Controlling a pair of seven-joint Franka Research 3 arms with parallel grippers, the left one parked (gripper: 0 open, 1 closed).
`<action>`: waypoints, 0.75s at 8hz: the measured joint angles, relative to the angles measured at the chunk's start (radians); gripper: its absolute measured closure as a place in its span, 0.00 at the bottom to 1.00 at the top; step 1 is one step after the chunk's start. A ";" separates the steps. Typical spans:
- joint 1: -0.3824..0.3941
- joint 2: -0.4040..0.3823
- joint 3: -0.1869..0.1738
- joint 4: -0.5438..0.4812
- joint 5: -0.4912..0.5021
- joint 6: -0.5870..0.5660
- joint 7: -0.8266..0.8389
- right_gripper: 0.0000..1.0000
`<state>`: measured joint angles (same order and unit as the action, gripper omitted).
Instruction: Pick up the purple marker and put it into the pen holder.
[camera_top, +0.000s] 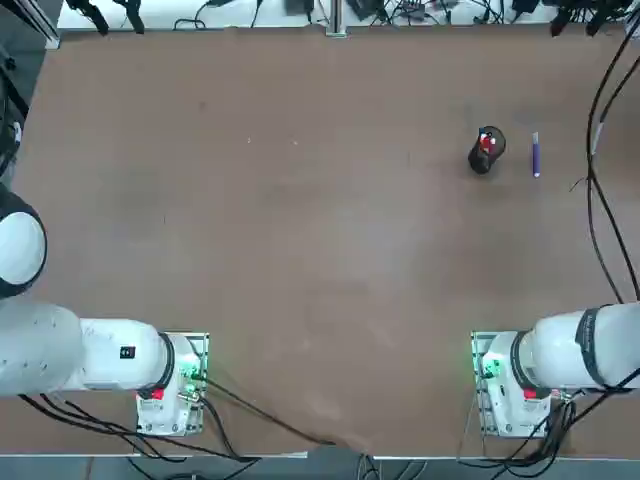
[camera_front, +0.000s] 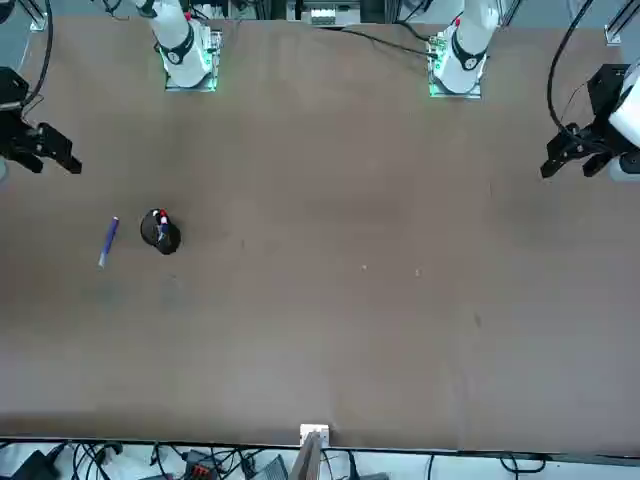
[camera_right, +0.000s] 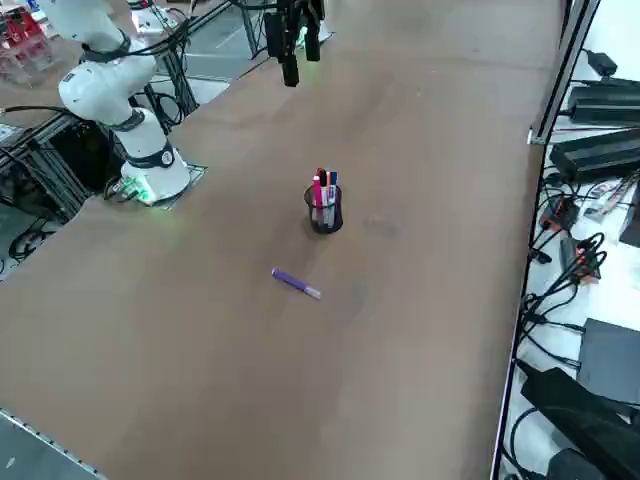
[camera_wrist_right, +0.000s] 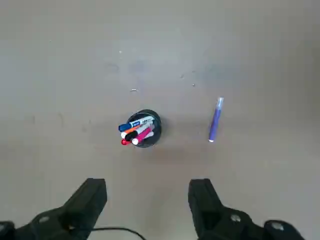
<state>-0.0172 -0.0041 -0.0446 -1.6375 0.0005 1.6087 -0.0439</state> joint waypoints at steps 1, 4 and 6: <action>0.000 0.000 0.000 0.000 0.000 -0.001 0.000 0.00; 0.000 0.000 0.000 0.000 0.000 -0.006 0.000 0.00; 0.000 0.000 0.000 0.000 0.000 -0.006 -0.001 0.00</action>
<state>-0.0172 -0.0041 -0.0445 -1.6375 0.0005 1.6026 -0.0445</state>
